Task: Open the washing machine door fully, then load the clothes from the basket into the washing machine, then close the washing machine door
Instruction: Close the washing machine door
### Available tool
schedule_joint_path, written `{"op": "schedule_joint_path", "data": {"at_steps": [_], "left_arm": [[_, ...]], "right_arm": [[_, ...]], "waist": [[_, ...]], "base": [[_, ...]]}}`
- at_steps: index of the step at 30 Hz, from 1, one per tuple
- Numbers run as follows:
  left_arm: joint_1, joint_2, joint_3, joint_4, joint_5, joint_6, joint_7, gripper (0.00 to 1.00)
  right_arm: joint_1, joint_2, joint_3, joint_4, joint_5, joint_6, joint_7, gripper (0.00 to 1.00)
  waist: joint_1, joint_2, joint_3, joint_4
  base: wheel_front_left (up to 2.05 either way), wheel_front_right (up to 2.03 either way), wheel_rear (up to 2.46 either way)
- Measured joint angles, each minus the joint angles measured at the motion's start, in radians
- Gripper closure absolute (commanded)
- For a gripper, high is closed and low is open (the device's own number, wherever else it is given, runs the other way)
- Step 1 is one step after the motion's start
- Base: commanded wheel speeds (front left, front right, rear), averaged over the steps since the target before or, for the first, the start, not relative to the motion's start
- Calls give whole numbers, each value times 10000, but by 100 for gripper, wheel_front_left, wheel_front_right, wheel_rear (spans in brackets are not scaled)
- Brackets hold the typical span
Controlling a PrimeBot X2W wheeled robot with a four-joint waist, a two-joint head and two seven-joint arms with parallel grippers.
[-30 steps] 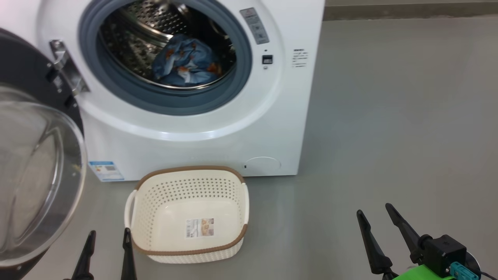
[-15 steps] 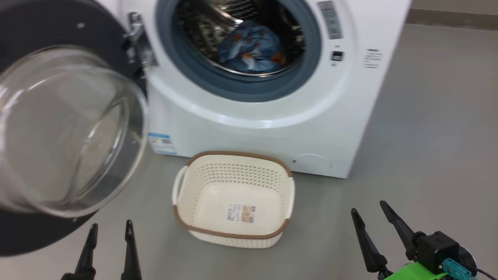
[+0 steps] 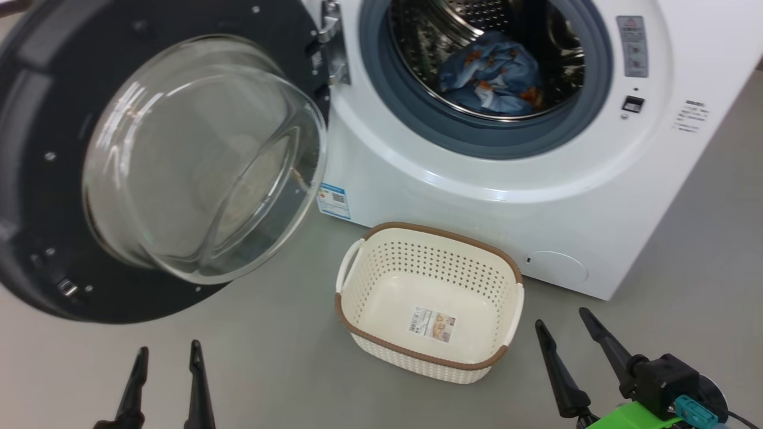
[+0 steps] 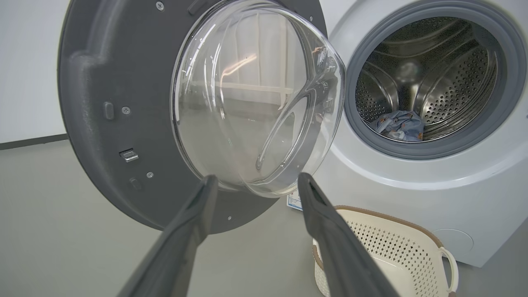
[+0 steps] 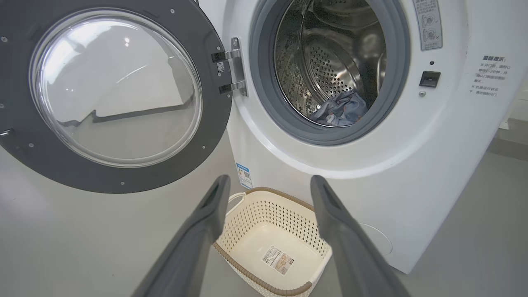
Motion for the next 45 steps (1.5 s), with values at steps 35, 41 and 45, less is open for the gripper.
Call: {"op": "schedule_joint_path", "data": {"at_steps": [35,41,45], "left_arm": [[12,-658,832,-420,-652,-307,-90,100],[3,-1304,1726,-1003,-3204,-1774,-92,100],[-31,-1415,2297,-1312,-6050,-2725,-92,100]], "right_arm": [[-488,-79,353,259,4,0,86,0],[-488,-79,314,205,4,0,86,0],[-484,-77,274,161,4,0,86,0]], "waist": [[0,0,211,392],[0,0,253,390],[0,0,245,375]], "base": [[0,0,0],[0,0,0],[0,0,0]]}}
